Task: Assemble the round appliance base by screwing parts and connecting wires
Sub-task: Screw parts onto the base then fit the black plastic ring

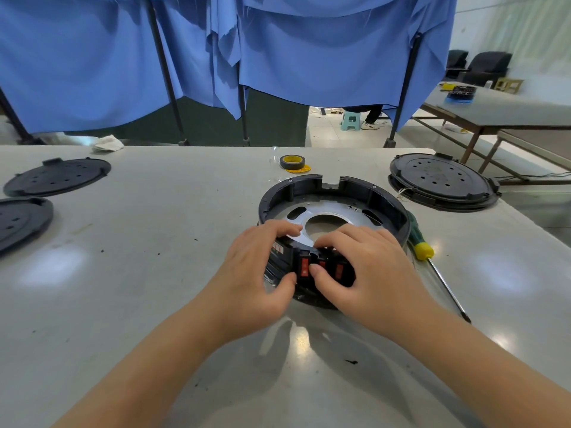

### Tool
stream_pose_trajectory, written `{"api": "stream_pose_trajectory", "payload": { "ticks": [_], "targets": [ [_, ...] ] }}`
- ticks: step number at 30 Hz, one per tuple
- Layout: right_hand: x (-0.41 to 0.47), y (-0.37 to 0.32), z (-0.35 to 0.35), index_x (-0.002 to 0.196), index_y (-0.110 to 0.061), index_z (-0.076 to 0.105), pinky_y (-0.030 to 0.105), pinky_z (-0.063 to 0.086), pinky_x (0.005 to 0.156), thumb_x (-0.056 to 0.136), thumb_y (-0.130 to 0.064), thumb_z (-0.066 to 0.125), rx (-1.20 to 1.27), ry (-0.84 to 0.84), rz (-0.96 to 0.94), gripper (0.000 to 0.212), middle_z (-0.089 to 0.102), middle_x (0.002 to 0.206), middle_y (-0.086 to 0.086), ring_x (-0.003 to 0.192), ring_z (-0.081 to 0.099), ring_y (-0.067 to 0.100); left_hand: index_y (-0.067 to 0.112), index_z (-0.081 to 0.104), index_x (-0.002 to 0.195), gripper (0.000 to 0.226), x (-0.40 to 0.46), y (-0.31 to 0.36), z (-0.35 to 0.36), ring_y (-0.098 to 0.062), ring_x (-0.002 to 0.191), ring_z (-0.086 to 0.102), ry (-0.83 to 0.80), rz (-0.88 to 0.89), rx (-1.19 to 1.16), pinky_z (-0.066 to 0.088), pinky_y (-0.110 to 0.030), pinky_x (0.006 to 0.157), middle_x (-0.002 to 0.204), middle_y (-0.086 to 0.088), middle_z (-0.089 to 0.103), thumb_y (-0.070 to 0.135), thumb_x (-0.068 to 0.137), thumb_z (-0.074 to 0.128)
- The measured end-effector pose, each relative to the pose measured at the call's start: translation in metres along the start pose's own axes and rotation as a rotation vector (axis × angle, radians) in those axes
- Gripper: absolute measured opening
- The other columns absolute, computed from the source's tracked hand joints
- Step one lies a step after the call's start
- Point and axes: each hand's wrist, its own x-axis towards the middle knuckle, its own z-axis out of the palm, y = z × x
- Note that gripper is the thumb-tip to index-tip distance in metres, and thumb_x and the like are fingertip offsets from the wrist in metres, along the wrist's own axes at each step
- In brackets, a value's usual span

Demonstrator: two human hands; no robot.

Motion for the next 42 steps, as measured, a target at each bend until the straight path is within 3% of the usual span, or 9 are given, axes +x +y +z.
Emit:
{"api": "stream_pose_trajectory", "payload": {
  "ticks": [5,8,14,19,27,31,36,42],
  "targets": [
    [-0.001,0.0,-0.001,0.105,-0.026,0.066,0.03,0.039,0.076,0.079,-0.047,0.055,-0.028,-0.021,-0.003,0.035,0.063,0.089,-0.012,0.08,0.057,0.012,0.024,0.057,0.126,0.052,0.003,-0.001,-0.001,-0.002,0.137,0.034,-0.037,0.064,0.091,0.029,-0.042,0.114,0.129,0.022,0.049,0.021,0.075,0.063],
    [-0.002,0.0,-0.001,0.108,-0.025,0.065,0.031,0.041,0.077,0.078,-0.051,0.054,-0.053,-0.039,0.009,0.041,0.064,0.087,-0.012,0.08,0.059,0.013,0.024,0.057,0.125,0.051,0.004,-0.002,-0.002,0.002,0.137,0.03,-0.052,0.065,0.069,0.026,-0.03,0.115,0.128,0.024,0.048,0.025,0.075,0.064],
    [-0.002,-0.004,0.0,0.108,-0.025,0.065,0.033,0.041,0.08,0.078,-0.053,0.051,-0.072,-0.039,0.042,0.043,0.066,0.089,-0.012,0.083,0.06,0.013,0.015,0.065,0.117,0.043,0.008,-0.002,-0.005,-0.002,0.12,0.043,-0.063,0.091,0.097,0.027,-0.008,0.103,0.118,0.009,0.06,0.024,0.075,0.066],
    [-0.001,-0.005,-0.001,0.108,-0.026,0.064,0.032,0.04,0.082,0.078,-0.055,0.051,-0.071,-0.049,0.052,0.045,0.066,0.09,-0.012,0.086,0.06,0.013,0.016,0.065,0.122,0.041,0.01,-0.004,-0.006,0.01,0.12,0.039,-0.04,0.07,0.06,0.022,0.0,0.102,0.119,0.014,0.059,0.026,0.083,0.06],
    [-0.001,-0.005,-0.001,0.107,-0.028,0.064,0.03,0.038,0.083,0.078,-0.057,0.048,-0.064,-0.048,0.053,0.044,0.066,0.09,-0.014,0.086,0.059,0.012,0.017,0.069,0.117,0.03,0.012,-0.006,-0.006,0.009,0.116,0.042,0.011,0.053,0.071,0.025,0.0,0.1,0.111,0.024,0.057,0.013,0.087,0.069],
    [0.001,-0.005,0.001,0.1,-0.028,0.067,0.029,0.036,0.08,0.083,-0.057,0.044,-0.012,0.003,0.069,0.04,0.067,0.084,-0.014,0.082,0.059,0.011,0.021,0.073,0.111,0.027,0.013,-0.001,-0.008,0.019,0.108,0.044,0.032,0.023,0.04,0.026,0.002,0.095,0.102,0.036,0.054,0.014,0.085,0.072],
    [0.003,-0.006,0.004,0.092,-0.03,0.069,0.027,0.033,0.076,0.085,-0.053,0.046,0.034,0.048,0.098,0.033,0.067,0.076,-0.015,0.076,0.058,0.008,0.026,0.075,0.105,0.023,0.015,0.002,-0.008,0.009,0.107,0.05,0.049,-0.049,0.006,0.029,0.002,0.092,0.097,0.038,0.056,0.018,0.084,0.072],
    [0.003,-0.004,0.002,0.095,-0.028,0.069,0.027,0.035,0.075,0.084,-0.051,0.047,0.033,0.019,0.083,0.033,0.066,0.078,-0.015,0.075,0.059,0.007,0.023,0.074,0.108,0.026,0.014,-0.001,-0.006,0.01,0.108,0.049,0.045,-0.019,0.016,0.029,0.001,0.094,0.101,0.032,0.057,0.014,0.084,0.072]
  ]
}}
